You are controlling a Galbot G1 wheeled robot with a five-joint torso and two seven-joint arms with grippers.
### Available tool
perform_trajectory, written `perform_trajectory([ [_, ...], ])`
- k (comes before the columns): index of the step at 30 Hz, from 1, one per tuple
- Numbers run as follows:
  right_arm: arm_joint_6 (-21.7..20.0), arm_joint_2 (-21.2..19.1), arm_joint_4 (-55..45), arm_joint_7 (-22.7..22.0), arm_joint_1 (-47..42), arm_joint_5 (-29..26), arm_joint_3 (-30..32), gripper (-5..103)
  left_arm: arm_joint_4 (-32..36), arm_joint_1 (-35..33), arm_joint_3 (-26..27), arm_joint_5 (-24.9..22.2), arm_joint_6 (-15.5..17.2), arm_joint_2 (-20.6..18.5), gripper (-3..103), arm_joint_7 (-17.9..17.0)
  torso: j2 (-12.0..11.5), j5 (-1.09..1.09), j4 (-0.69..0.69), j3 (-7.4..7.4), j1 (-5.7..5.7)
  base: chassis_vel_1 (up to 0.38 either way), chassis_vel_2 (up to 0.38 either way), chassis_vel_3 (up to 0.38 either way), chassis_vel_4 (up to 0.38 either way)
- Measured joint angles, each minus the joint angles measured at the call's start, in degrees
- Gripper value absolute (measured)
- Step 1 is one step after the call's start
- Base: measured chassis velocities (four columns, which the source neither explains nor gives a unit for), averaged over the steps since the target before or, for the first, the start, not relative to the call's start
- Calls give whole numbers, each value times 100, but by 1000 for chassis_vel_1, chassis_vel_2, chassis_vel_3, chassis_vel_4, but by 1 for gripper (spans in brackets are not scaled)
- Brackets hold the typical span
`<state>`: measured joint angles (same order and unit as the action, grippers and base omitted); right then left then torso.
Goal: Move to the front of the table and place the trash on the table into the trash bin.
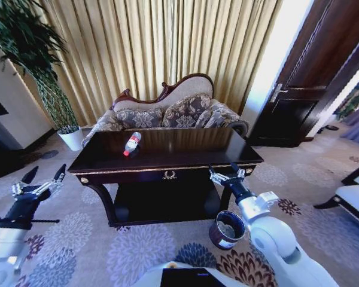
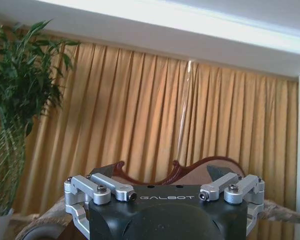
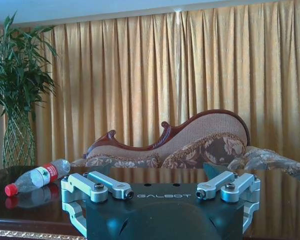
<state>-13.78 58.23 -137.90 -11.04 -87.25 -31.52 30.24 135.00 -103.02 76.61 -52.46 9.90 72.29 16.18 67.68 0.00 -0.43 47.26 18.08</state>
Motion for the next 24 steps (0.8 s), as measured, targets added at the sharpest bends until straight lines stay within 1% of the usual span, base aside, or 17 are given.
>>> perform_trajectory([
  [3, -19, -36, -11, -17, 64, -47, 8, 100, 55, 37, 77, 133, 370, -32, 100, -179, 0, 0, 0, 0, 0, 0, 0, 0, 0],
  [4, -19, -36, -11, -17, 64, -47, 8, 100, 55, 37, 77, 133, 370, -32, 100, -179, 0, 0, 0, 0, 0, 0, 0, 0, 0],
  [6, -20, -42, -4, -18, 90, -57, 6, 100, 75, 61, 116, 236, 540, -46, 100, -258, 0, 0, 0, 0, 0, 0, 0, 0, 0],
  [8, -19, -49, 20, -18, 117, -66, -17, 100, 160, 81, 194, 324, 768, -60, 100, -430, 0, 0, 0, 0, 0, 0, 0, 0, 0],
  [9, -19, -49, 20, -18, 117, -66, -17, 100, 160, 81, 194, 324, 768, -60, 100, -430, 0, 0, 0, 0, 0, 0, 0, 0, 0],
  [11, -19, -54, 59, -16, 148, -66, -42, 100, 222, 95, 227, 342, 828, -61, 100, -539, 0, 0, 0, 0, -1, -53, 38, 51, -45],
  [16, -4, -62, 142, -7, 193, -63, -80, 100, 287, 105, 260, 349, 828, -65, 100, -643, 1, 0, 0, -1, -1, -97, 88, 85, -81],
  [24, 115, -62, 205, 0, 196, -50, -101, 100, 289, 109, 246, 393, 759, -44, 100, -665, -1, 0, 1, 1, 0, -225, 209, 221, -208],
])
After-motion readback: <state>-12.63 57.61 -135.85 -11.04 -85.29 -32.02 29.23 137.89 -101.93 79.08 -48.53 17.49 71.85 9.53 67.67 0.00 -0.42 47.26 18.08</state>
